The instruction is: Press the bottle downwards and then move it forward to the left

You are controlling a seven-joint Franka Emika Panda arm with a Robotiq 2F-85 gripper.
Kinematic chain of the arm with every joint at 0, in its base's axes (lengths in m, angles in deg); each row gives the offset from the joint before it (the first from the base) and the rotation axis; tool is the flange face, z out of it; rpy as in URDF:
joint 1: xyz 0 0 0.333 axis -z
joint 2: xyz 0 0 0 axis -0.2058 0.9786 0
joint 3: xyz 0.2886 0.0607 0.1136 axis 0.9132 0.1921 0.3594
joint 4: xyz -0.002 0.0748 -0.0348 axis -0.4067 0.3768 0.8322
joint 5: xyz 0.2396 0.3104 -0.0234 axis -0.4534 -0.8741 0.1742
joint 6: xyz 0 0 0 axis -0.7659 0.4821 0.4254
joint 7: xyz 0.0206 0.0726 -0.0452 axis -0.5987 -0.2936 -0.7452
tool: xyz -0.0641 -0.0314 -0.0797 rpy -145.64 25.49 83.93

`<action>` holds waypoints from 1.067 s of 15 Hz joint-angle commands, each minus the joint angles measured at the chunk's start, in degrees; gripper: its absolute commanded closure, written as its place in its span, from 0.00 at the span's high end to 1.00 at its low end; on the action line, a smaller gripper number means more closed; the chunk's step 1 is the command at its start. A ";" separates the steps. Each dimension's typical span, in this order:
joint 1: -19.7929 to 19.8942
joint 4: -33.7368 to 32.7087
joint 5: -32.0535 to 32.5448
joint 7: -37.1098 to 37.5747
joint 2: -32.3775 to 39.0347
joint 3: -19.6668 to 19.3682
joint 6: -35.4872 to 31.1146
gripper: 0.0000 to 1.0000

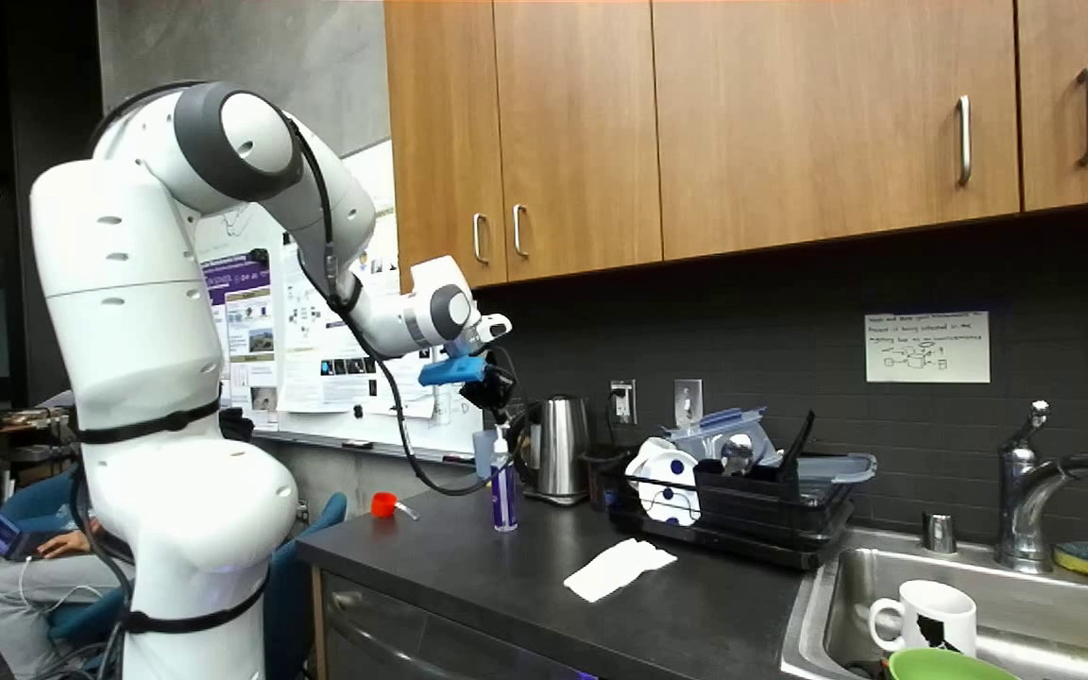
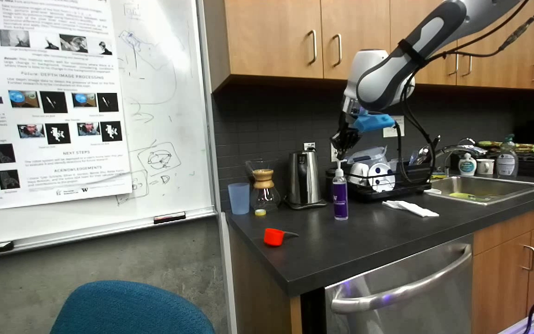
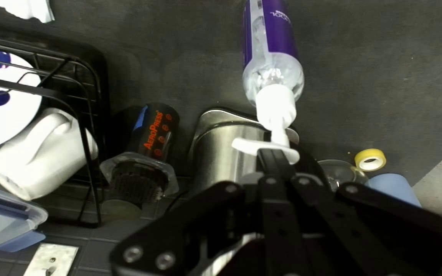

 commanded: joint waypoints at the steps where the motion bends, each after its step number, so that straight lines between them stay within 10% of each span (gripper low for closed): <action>1: -0.72 -0.43 0.38 0.94 0.73 -0.04 1.67 0.00; 16: -0.95 -0.33 0.93 1.49 1.12 0.29 3.38 0.00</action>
